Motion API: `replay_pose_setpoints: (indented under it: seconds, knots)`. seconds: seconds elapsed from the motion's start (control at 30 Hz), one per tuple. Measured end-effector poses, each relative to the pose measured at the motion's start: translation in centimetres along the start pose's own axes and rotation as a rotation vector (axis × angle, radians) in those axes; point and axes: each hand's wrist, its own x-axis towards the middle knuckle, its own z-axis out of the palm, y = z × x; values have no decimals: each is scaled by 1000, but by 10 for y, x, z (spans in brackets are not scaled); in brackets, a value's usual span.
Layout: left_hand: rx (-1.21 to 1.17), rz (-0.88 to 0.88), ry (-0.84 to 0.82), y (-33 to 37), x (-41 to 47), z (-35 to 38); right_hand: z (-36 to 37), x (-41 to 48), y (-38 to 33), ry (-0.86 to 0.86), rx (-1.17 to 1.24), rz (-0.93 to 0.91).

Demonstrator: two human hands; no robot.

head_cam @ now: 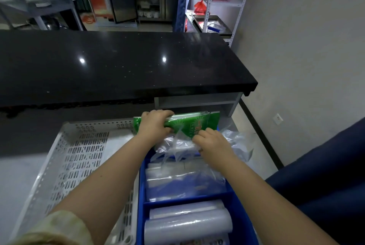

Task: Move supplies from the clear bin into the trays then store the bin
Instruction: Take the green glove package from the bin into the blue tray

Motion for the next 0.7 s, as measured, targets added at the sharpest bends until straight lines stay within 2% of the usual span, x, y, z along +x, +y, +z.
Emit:
replay_pose_setpoints:
  seconds: [0.07, 0.13, 0.3, 0.37, 0.43, 0.53, 0.7]
  knots:
    - [57, 46, -16, -1, 3, -1, 5, 6, 2, -32, -27, 6]
    - [20, 42, -9, -2, 4, -7, 6, 15, 7, -39, -40, 10]
    - [-177, 80, 238, -9, -12, -28, 13, 51, 6, 14, -19, -5]
    - [-237, 110, 284, -9, -27, -24, 27, 60, -8, 16, 17, -37]
    - [-241, 124, 186, -8, -43, -12, 40, 61, -18, 28, 60, -65]
    - [-115, 129, -10, -6, -58, 12, 48, 57, -18, -7, 83, -88]
    - [-55, 99, -121, -12, -60, 30, 45, 41, 10, -112, 126, -78]
